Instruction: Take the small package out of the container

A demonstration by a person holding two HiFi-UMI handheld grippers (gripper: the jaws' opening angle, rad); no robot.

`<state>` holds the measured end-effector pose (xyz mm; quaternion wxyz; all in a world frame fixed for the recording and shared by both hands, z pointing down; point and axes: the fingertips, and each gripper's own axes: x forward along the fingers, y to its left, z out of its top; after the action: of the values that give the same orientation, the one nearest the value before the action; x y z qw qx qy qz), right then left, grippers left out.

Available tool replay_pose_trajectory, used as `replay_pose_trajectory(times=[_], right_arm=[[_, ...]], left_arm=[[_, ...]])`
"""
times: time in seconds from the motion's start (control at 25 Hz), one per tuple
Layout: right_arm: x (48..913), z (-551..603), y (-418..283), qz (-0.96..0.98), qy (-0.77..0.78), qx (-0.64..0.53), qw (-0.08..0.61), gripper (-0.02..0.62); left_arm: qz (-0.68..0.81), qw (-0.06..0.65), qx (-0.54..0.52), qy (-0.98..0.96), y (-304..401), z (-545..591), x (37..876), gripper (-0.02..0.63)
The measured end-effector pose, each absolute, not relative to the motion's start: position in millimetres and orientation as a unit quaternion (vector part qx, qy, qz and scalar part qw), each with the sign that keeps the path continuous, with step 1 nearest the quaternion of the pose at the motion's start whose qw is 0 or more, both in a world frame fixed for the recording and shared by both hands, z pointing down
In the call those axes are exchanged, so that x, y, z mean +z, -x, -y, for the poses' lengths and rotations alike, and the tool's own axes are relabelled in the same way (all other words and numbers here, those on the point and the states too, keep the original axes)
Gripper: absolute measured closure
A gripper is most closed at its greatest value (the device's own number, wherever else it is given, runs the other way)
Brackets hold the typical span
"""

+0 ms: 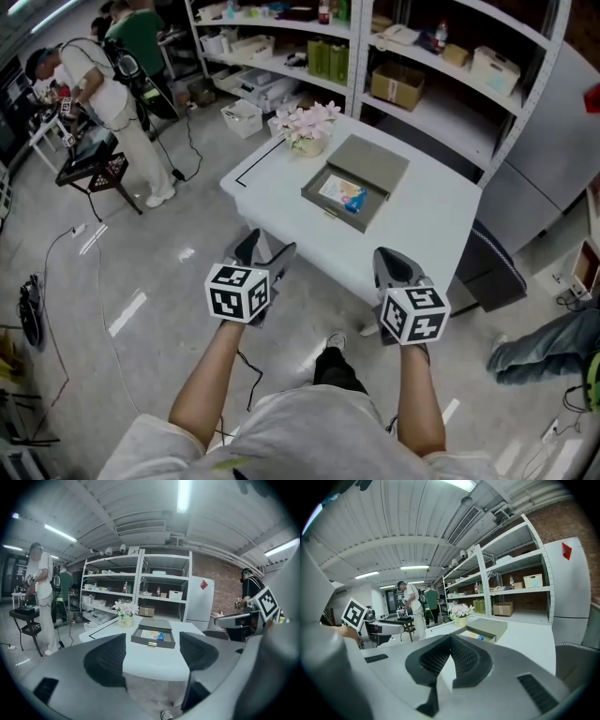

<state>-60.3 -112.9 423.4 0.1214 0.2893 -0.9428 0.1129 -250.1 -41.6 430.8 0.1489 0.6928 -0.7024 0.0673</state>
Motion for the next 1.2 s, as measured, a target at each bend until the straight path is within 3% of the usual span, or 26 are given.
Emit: replay_pose_trajectory(times=[0.48,1.2], right_arm=[[432,212,88,0.939,-0.296,0.125,0.121,0.589],[438,339,104,0.938,-0.294,0.138,0.12,0.589]], left_arm=[[0.636,0.112,0.147,-0.749,252,161,438,0.196],[0.429,0.052,0.396,-0.81,217,303,507,0.144]])
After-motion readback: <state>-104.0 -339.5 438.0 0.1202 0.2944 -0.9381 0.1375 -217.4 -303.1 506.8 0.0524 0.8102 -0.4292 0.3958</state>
